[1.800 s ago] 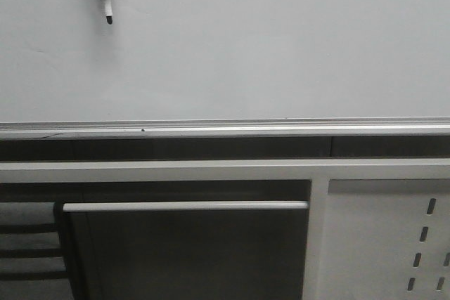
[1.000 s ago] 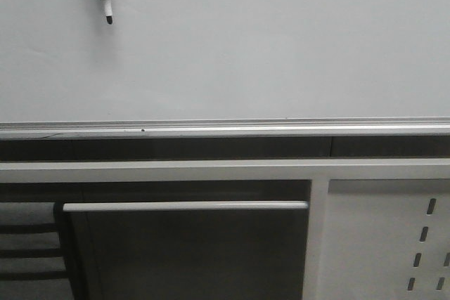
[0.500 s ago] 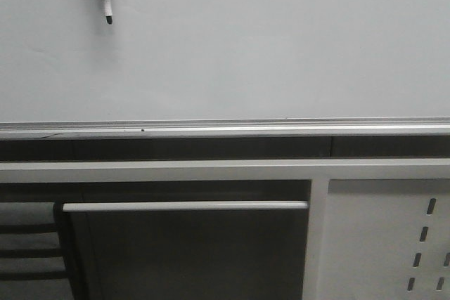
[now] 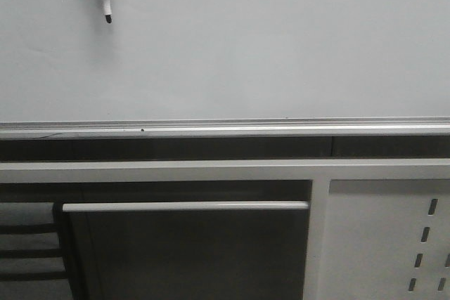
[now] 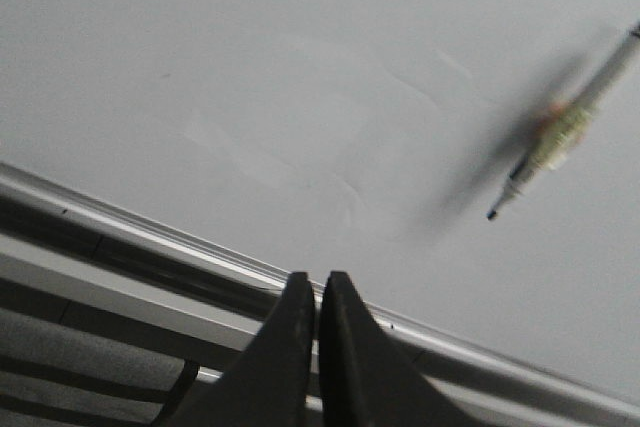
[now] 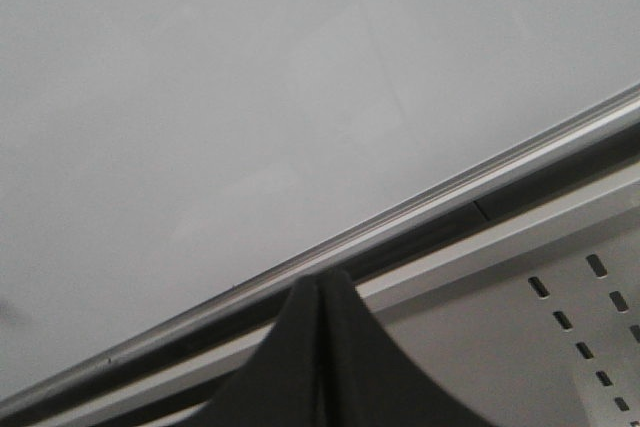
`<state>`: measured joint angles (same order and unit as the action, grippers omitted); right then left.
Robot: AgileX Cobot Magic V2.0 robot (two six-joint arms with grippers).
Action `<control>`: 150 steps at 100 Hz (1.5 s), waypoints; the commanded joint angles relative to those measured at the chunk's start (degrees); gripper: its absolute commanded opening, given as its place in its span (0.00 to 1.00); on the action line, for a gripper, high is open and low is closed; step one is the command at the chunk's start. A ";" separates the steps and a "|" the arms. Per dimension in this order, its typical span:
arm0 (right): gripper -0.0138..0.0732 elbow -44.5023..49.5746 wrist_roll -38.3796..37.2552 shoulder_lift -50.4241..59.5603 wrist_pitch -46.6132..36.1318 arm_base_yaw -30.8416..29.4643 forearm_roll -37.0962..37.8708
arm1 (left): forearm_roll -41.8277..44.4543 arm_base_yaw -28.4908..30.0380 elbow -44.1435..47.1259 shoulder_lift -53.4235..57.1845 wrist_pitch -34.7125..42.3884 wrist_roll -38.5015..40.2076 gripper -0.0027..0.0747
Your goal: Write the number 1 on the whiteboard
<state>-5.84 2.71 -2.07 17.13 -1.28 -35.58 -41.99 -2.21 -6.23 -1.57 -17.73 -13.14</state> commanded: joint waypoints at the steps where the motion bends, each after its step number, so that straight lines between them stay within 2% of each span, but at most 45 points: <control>1: 0.11 -6.76 1.60 -5.71 1.92 -0.37 2.04 | 2.93 0.12 -7.33 -4.72 -4.34 -5.19 0.01; 11: 0.11 -12.68 2.50 -13.87 5.85 -0.37 4.07 | 5.23 -2.17 -13.71 -10.52 -6.35 -7.94 0.01; 31: 0.12 -21.46 10.16 -24.53 11.40 -0.37 3.70 | 5.26 -10.23 -21.59 -19.58 -6.85 -13.44 0.01; 36: 0.15 -22.73 11.35 -25.87 11.66 -0.23 2.99 | 5.26 -11.87 -22.76 -21.58 -6.96 -13.99 0.01; 43: 0.26 -23.96 12.63 -27.12 11.66 0.78 2.05 | 5.26 -14.18 -24.30 -24.89 -7.11 -15.20 0.06; 50: 0.44 -24.89 13.06 -27.87 11.66 1.80 2.05 | 5.26 -15.83 -25.55 -27.90 -6.97 -15.29 0.19; 55: 0.58 -25.42 13.09 -28.25 11.41 2.31 2.05 | 5.14 -16.73 -26.36 -29.83 -6.73 -15.29 0.35; 58: 0.63 -25.68 13.19 -28.38 11.41 2.42 2.05 | 4.69 -17.13 -26.87 -30.83 -6.29 -15.29 0.45; 65: 0.66 -25.91 14.18 -28.38 11.33 2.42 2.05 | 2.61 -17.77 -27.45 -33.11 -4.53 -15.29 0.66; 70: 0.66 -25.91 14.61 -28.38 11.33 2.42 1.79 | 0.73 -18.13 -27.84 -34.50 -2.80 -15.43 0.73; 78: 0.66 -25.91 14.61 -28.38 11.33 2.42 1.38 | -2.79 -19.24 -27.85 -36.60 0.67 -18.08 0.71; 88: 0.66 -25.91 14.61 -28.38 11.33 2.42 0.86 | -7.90 -21.64 -27.85 -39.05 5.80 -23.41 0.60; 94: 0.66 -25.91 14.61 -28.38 11.18 2.42 0.76 | -10.43 -24.27 -27.85 -40.68 9.94 -26.36 0.56; 115: 0.66 -25.91 14.61 -28.38 10.43 2.42 0.76 | -10.97 -36.41 -27.85 -48.01 26.59 -26.97 0.56; 132: 0.66 -25.91 14.61 -28.38 10.88 2.42 0.76 | -10.97 -42.14 -27.97 -54.00 43.07 -26.97 0.56; 150: 0.66 -25.91 14.61 -28.38 10.89 2.42 0.76 | -8.20 -42.92 -30.38 -58.86 44.43 -26.97 0.56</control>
<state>-29.67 16.54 -29.71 31.44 1.10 -33.63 -52.85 -44.48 -33.40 -59.19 23.03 -40.08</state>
